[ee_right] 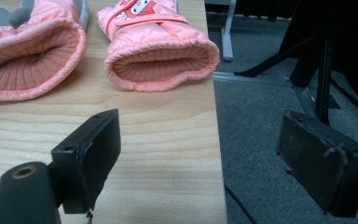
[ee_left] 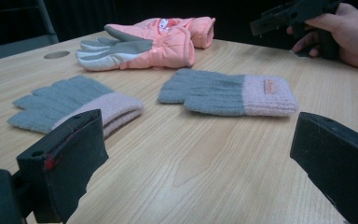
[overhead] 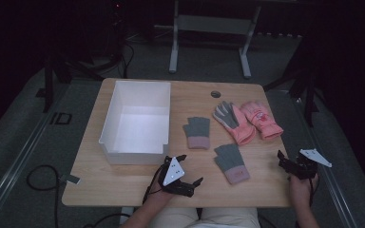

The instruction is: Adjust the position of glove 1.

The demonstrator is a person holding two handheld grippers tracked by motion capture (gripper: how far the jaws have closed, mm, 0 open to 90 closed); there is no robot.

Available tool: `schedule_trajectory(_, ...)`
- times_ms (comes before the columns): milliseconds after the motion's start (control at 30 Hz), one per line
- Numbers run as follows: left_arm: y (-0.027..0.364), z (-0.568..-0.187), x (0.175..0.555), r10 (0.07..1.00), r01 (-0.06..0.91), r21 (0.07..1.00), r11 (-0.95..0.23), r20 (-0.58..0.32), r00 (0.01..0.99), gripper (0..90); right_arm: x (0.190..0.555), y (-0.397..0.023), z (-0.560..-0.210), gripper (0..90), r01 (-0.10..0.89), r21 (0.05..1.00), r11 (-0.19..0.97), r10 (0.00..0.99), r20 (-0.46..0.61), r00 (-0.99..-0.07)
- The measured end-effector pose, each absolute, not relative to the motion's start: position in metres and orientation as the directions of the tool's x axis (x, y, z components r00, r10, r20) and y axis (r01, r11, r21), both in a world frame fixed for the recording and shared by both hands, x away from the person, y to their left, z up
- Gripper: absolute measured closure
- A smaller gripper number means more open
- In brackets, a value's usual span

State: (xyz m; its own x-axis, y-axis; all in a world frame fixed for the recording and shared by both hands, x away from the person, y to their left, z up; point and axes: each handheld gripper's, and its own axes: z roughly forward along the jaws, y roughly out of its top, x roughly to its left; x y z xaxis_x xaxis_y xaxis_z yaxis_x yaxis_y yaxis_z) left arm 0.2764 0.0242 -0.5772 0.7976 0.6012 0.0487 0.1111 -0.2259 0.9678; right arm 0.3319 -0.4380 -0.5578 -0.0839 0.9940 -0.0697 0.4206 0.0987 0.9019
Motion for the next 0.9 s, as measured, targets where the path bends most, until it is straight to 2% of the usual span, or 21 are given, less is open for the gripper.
schedule_trajectory(800, 0.0259, -0.5774, 0.2770, 0.598, 0.111, 0.971, -0.213, 0.040, 0.800, 2.9, 0.3374, -0.4359, -0.5580, 13.9, 0.467, 0.876, 0.125, 0.992, -0.095, -0.086)
schedule_trajectory(900, 0.0260, -0.5775, 0.2765, 0.596, 0.106, 0.971, -0.212, 0.043, 0.802, 2.9, 0.3394, -0.4387, -0.5536, 13.9, 0.459, 0.874, 0.159, 0.987, -0.134, -0.087)
